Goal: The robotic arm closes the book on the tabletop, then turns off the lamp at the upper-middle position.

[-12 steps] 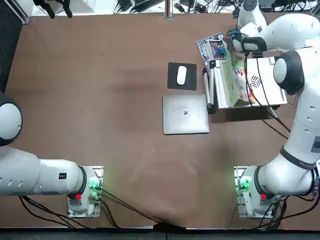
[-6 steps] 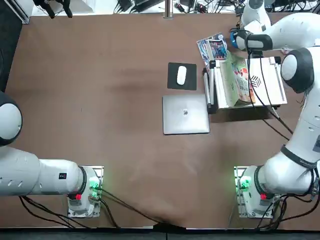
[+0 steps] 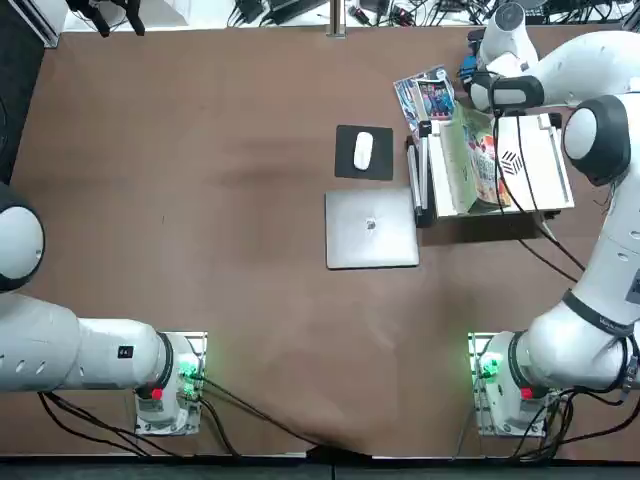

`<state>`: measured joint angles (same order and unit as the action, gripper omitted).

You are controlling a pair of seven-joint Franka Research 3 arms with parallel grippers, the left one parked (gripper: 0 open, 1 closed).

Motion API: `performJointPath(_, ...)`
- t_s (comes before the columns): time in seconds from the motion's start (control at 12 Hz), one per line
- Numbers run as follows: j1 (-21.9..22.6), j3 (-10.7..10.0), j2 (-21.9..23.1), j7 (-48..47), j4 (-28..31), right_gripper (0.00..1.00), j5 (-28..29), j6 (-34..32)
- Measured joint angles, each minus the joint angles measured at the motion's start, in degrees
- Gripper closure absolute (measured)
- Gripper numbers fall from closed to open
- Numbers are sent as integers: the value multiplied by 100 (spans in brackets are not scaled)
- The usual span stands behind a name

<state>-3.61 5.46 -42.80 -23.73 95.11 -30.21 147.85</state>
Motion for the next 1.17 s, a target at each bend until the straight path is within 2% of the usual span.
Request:
performJointPath(0.33, -4, 41, -4, 47, -5, 99, -6, 11)
performJointPath(1.0, 7, 578, -58, 48, -64, 99, -4, -7)
performJointPath(1.17, 7, 702, -25, 50, -209, 99, -5, -294)
